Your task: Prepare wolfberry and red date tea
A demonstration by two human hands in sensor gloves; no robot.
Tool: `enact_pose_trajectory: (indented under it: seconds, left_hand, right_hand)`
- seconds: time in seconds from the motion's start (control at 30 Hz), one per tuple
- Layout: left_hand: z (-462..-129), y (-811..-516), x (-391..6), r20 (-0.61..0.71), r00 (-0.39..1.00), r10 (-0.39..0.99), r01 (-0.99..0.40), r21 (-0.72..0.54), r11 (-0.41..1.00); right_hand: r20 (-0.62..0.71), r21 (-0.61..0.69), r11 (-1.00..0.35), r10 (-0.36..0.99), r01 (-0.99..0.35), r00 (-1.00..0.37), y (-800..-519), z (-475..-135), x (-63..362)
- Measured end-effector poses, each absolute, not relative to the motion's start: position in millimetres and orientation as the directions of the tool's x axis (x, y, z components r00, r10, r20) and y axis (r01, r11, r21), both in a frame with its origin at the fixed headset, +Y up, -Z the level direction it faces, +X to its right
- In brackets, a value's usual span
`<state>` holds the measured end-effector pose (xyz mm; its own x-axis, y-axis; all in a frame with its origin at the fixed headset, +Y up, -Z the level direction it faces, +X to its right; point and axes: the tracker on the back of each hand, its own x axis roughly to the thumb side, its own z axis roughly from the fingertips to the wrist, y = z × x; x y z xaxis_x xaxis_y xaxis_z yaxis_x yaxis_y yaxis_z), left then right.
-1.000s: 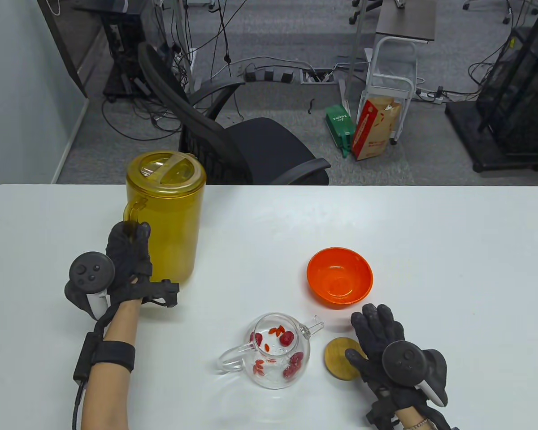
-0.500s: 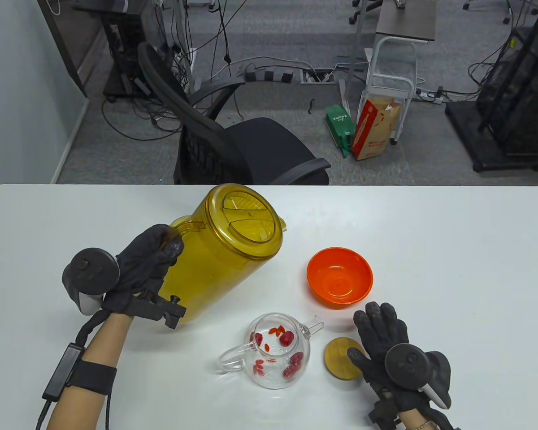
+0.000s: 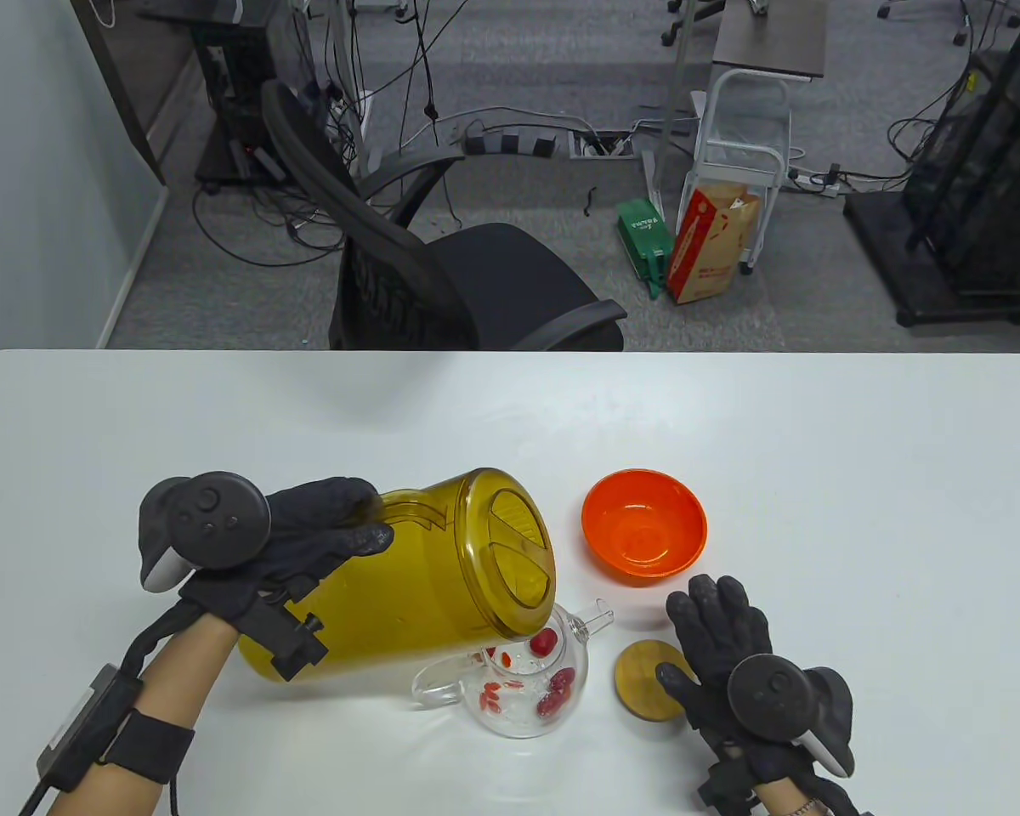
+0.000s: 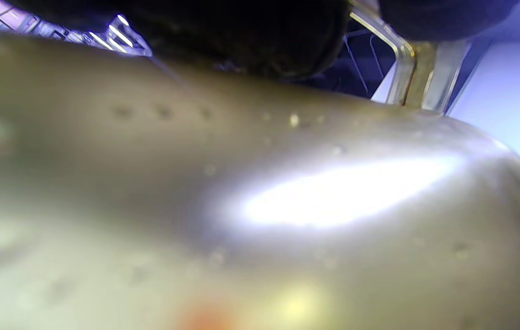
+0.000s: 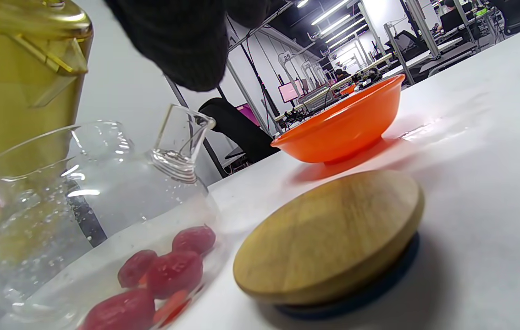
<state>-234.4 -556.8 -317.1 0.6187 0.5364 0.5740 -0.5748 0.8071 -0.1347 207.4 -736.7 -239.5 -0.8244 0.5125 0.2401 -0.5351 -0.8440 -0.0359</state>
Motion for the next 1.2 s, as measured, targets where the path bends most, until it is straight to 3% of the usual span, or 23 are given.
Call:
enact_pose_trajectory:
  seconds: [0.5, 1.2]
  left_hand:
    - [-317, -545, -211, 0.569, 0.696, 0.439, -0.403, -0.197, 0.894]
    - [-308, -536, -200, 0.553, 0.752, 0.358, -0.316, -0.174, 0.933]
  right_hand:
    - [0.248, -0.025, -0.845, 0.512, -0.534, -0.822, -735, -238, 205]
    - [0.254, -0.019, -0.846, 0.511, -0.533, -0.821, -735, -237, 203]
